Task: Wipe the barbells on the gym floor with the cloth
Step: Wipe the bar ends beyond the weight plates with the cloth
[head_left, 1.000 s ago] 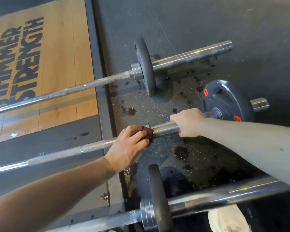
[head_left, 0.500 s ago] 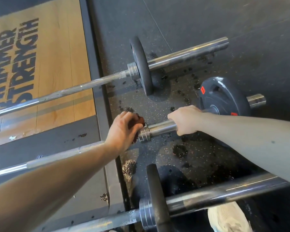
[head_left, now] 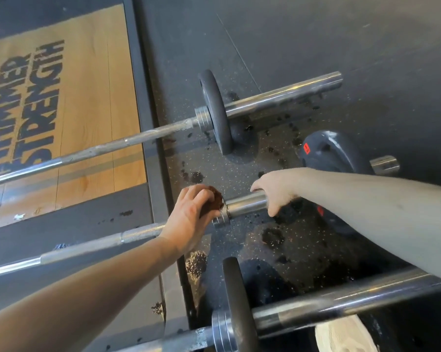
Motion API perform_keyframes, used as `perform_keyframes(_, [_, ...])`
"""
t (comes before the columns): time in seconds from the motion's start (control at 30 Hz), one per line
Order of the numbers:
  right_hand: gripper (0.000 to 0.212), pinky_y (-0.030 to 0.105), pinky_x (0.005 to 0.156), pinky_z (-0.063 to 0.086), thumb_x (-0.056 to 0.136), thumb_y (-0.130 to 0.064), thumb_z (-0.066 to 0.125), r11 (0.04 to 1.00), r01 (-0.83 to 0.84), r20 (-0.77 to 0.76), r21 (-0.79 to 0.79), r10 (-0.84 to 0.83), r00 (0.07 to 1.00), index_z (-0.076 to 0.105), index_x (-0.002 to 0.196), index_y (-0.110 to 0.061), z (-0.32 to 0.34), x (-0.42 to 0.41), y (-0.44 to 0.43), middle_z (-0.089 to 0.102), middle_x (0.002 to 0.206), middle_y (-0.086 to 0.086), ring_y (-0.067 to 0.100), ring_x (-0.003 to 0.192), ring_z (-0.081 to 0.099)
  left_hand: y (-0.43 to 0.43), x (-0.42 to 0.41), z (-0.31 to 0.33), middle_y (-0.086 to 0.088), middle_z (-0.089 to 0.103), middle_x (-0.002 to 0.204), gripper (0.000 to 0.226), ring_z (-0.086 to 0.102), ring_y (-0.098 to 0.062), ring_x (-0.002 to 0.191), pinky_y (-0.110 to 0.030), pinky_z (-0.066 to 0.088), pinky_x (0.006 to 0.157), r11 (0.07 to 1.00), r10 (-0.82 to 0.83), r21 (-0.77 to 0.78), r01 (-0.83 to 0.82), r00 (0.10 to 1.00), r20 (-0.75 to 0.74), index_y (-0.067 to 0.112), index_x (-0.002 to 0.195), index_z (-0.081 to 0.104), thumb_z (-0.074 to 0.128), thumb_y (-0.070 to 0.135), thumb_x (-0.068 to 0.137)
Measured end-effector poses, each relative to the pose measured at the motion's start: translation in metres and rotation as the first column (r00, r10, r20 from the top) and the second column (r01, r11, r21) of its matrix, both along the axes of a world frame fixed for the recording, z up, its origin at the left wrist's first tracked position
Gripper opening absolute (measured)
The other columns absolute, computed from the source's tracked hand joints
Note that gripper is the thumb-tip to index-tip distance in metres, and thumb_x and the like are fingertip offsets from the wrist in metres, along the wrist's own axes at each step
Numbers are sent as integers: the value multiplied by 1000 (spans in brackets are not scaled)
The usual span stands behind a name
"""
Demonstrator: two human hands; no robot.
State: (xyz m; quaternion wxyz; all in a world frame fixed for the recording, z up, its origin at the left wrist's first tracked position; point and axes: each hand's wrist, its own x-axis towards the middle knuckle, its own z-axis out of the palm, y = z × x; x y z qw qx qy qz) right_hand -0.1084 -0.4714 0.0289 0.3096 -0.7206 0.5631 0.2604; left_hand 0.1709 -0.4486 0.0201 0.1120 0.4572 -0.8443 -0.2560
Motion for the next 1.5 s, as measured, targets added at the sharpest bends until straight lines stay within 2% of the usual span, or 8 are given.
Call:
perform_keyframes(0.1, [68, 41, 101, 42, 82, -44, 74, 855, -11, -43, -518, -13, 999, 43, 140, -26, -22, 10, 55, 57, 122, -1, 23, 112, 53, -3, 0, 9, 8, 53, 132, 34, 60, -15, 111, -28, 54, 96, 977, 11, 211, 4, 998, -69, 34, 119, 48, 67, 46, 93])
perform_keyframes(0.2, [50, 42, 95, 43, 84, -37, 74, 737, 19, -40, -675, -62, 997, 51, 126, -23, -38, 14, 81, 59, 112, -1, 25, 104, 55, -1, 8, 10, 9, 56, 125, 26, 62, -17, 109, -37, 58, 91, 986, -18, 159, 41, 990, -141, 30, 114, 54, 61, 48, 96])
perform_keyframes(0.4, [37, 41, 88, 44, 81, -30, 74, 754, 26, -31, -656, -61, 998, 55, 112, -23, -39, 16, 69, 60, 105, -1, 23, 97, 56, 14, 7, 2, 9, 36, 137, 68, 44, -13, 131, -32, 41, 116, 975, 62, 220, -16, 977, -203, 33, 149, 39, 75, 29, 91])
perform_keyframes(0.73, [39, 42, 89, 45, 78, -32, 77, 754, 33, -26, -656, -67, 997, 54, 109, -23, -37, 15, 65, 60, 104, -2, 23, 96, 57, 17, 3, -8, -8, 45, 125, 42, 49, -26, 113, -45, 49, 101, 964, -186, -189, 188, 982, 28, 5, 129, 54, 48, 39, 106])
perform_keyframes(1.0, [35, 43, 89, 46, 80, -33, 73, 752, 6, -59, -659, -59, 997, 55, 108, -23, -33, 14, 57, 60, 102, -1, 24, 95, 58, -22, -30, 17, 7, 52, 107, 27, 59, -7, 91, -22, 57, 85, 936, 273, 250, -248, 959, -72, 15, 112, 61, 59, 39, 100])
perform_keyframes(1.23, [35, 43, 93, 45, 83, -34, 72, 764, -4, -54, -645, -41, 998, 55, 112, -24, -34, 14, 59, 61, 105, 0, 24, 99, 58, 20, -6, 3, 9, 45, 106, 16, 46, -11, 98, -27, 46, 92, 998, -5, -61, 0, 996, -95, 17, 103, 54, 64, 28, 98])
perform_keyframes(1.4, [36, 43, 92, 44, 83, -35, 73, 770, -32, -95, -637, -37, 995, 55, 112, -24, -30, 14, 53, 61, 104, 0, 24, 99, 58, -25, -40, 10, 4, 48, 111, 22, 55, -12, 98, -40, 56, 94, 929, 299, 241, -281, 953, -43, 16, 108, 53, 58, 37, 101])
perform_keyframes(1.5, [30, 39, 83, 47, 85, -33, 69, 846, -49, -94, -531, -2, 996, 54, 111, -28, -18, 13, 42, 61, 97, -4, 21, 90, 59, -34, -41, 7, 3, 48, 112, 21, 52, -14, 101, -39, 51, 102, 965, 227, 134, -223, 974, -12, 17, 108, 53, 59, 37, 101])
